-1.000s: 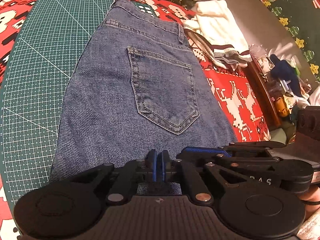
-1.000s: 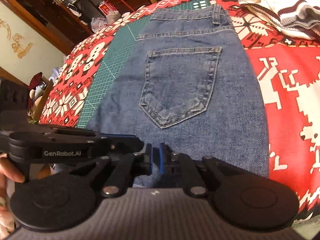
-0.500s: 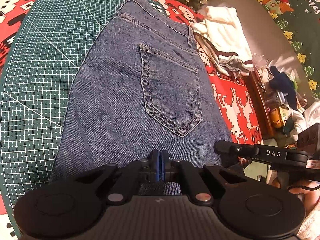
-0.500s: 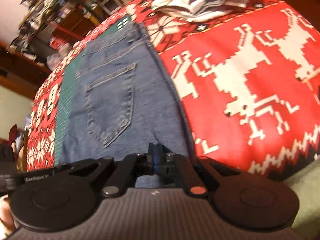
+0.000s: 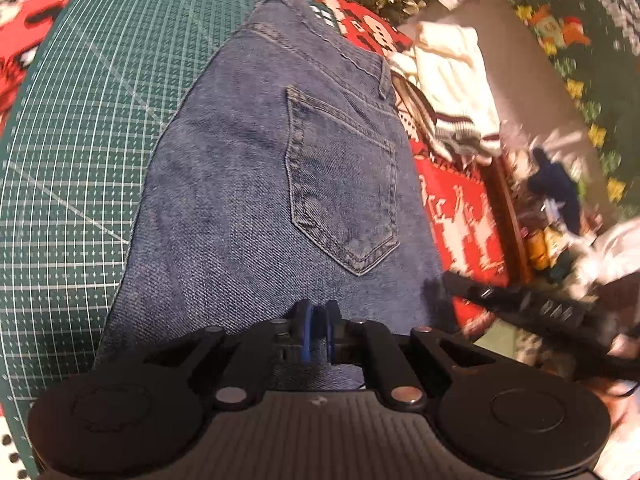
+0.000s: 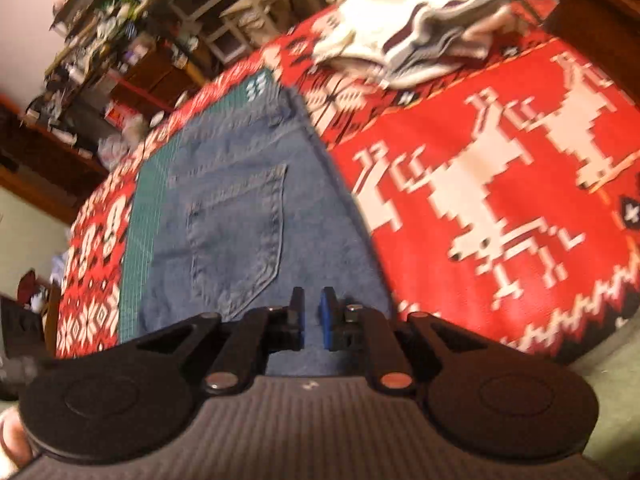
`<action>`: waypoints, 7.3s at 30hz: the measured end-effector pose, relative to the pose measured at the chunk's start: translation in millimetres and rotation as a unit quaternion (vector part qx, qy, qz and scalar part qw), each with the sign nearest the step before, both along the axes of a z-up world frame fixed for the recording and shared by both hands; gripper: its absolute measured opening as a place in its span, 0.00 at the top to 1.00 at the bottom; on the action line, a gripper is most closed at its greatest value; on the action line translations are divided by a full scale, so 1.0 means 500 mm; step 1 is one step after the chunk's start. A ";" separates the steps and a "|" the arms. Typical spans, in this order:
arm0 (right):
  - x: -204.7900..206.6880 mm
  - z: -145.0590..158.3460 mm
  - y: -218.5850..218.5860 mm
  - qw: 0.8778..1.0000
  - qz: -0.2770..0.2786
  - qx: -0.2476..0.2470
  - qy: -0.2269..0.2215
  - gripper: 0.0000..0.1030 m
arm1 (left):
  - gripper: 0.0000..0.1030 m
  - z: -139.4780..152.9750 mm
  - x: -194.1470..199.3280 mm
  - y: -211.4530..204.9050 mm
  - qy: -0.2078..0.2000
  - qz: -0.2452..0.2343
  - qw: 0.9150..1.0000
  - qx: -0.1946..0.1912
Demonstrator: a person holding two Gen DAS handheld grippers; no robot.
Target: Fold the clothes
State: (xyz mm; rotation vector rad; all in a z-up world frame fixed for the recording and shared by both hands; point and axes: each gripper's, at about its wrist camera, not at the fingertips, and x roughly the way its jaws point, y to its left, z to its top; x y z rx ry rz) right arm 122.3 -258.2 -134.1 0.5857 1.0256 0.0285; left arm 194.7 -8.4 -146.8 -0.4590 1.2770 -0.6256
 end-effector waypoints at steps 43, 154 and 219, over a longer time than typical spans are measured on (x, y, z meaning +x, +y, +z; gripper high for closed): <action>0.097 -0.036 0.000 0.998 -0.031 0.016 -0.047 0.92 | 0.94 0.015 0.068 0.094 -0.041 0.130 0.990 0.016; 0.136 0.083 0.147 0.945 0.074 -0.249 -0.200 0.01 | 0.22 0.126 0.093 -0.061 -0.301 0.110 0.928 0.190; 0.212 0.048 0.101 0.972 -0.014 -0.185 -0.141 0.65 | 0.88 0.113 0.140 -0.089 -0.229 0.095 0.953 0.174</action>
